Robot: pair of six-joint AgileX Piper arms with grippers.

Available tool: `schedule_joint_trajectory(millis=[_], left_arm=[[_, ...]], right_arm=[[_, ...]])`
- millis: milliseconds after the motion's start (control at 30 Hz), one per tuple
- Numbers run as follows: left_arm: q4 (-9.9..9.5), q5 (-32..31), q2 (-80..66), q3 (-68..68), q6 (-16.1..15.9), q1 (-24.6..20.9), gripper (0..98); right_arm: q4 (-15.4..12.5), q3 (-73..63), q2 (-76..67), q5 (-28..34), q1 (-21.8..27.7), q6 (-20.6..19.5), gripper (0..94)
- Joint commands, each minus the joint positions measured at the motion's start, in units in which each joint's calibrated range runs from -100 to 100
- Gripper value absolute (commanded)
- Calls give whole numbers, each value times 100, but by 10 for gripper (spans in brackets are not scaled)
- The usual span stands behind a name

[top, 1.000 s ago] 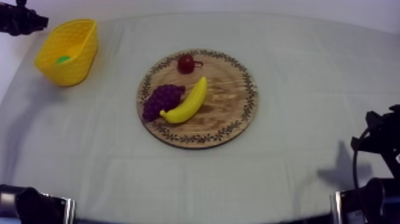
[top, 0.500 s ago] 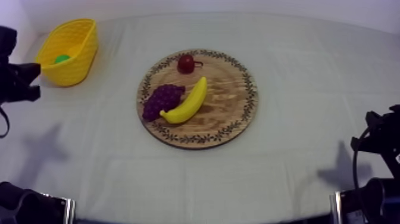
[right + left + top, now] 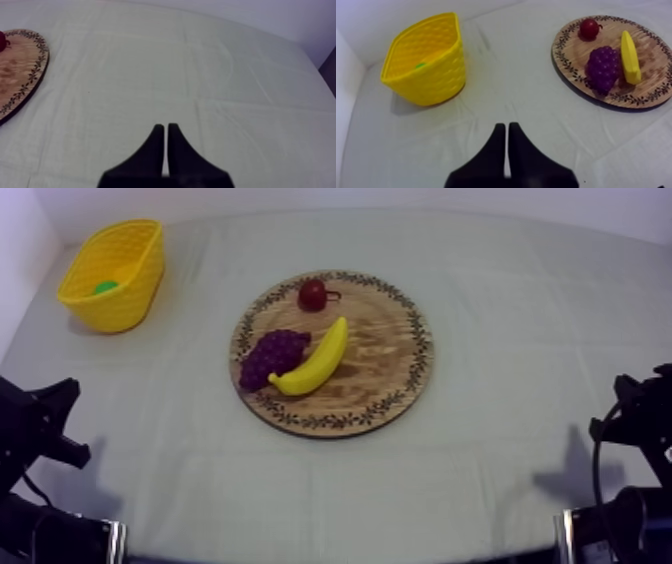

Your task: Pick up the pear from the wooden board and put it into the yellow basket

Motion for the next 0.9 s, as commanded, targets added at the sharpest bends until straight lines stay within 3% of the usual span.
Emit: schedule_joint_trajectory(millis=[0, 333, 667, 867], left_arm=[[-34, 48, -540, 302, 110, 10, 0], [-274, 73, -726, 469, 750, -66, 0], [-311, 53, -732, 480, 1463, -72, 0], [-312, 52, -732, 480, 1621, -72, 0]], right_arm=[[1, 1, -5, 4, 0, -4, 4], [1, 1, -5, 4, 0, -4, 4], [1, 1, -5, 4, 0, -4, 4], [1, 1, -5, 4, 0, -4, 4]])
